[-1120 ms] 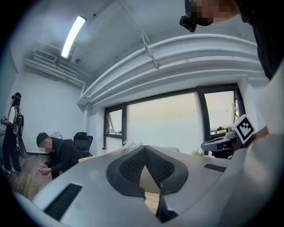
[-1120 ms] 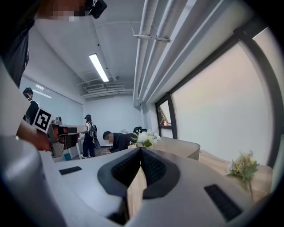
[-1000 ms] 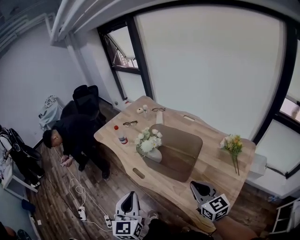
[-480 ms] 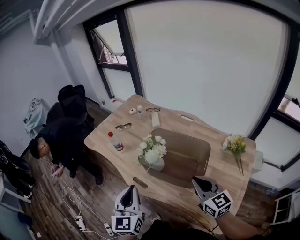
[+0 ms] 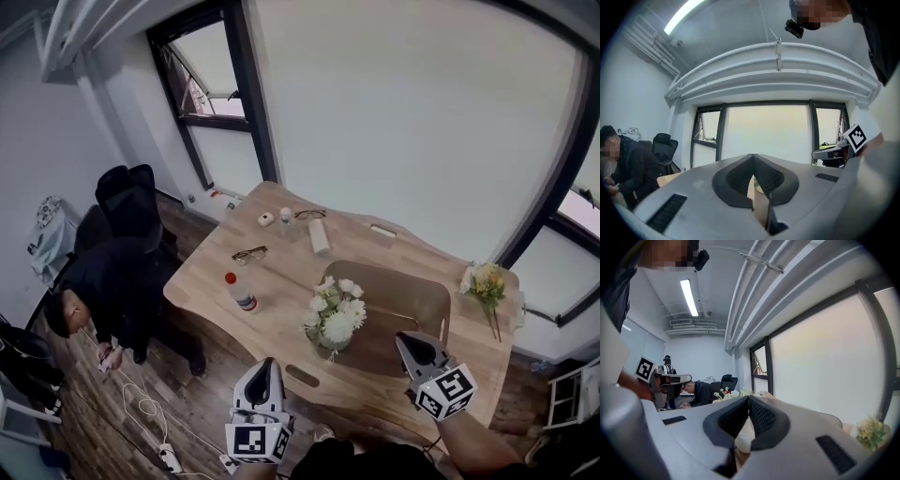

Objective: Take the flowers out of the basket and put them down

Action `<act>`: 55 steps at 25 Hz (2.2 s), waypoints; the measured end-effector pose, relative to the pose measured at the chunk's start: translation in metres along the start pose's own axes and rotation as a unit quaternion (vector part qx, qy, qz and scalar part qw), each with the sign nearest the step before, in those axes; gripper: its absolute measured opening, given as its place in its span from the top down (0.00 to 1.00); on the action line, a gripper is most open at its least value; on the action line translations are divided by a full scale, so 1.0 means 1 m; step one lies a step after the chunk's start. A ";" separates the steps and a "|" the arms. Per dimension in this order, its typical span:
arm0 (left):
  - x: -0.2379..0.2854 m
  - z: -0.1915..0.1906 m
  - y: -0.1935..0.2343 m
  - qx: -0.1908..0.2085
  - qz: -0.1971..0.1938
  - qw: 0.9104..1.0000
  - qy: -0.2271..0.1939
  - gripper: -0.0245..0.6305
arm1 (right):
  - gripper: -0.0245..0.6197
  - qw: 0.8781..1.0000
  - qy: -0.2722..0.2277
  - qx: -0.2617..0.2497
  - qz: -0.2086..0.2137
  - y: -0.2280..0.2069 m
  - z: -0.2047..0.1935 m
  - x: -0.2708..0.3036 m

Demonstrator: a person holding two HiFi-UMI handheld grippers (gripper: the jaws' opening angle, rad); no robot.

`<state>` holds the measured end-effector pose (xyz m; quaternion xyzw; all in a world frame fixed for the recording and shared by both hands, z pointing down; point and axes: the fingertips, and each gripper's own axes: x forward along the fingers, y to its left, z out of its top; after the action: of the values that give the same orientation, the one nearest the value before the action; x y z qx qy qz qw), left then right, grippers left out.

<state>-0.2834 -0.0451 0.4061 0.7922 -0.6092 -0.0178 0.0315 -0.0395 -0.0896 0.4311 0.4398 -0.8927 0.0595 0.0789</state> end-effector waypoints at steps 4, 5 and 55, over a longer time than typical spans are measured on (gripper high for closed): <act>0.014 0.002 0.018 -0.001 -0.017 1.000 0.003 0.96 | 0.93 1.000 -0.007 -0.006 -0.017 0.003 0.016 0.015; 0.018 0.001 0.020 0.000 -0.021 1.000 0.004 0.96 | 0.93 1.000 -0.009 -0.010 -0.015 0.005 0.019 0.018; 0.099 -0.046 0.038 -0.007 0.026 0.998 0.049 0.96 | 0.93 0.972 0.190 -0.041 0.135 -0.055 -0.133 0.141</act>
<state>-0.2914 -0.1487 0.4554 0.7756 -0.6274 0.0180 0.0674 -0.0688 -0.2087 0.5911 0.2921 -0.9143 0.1158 0.2558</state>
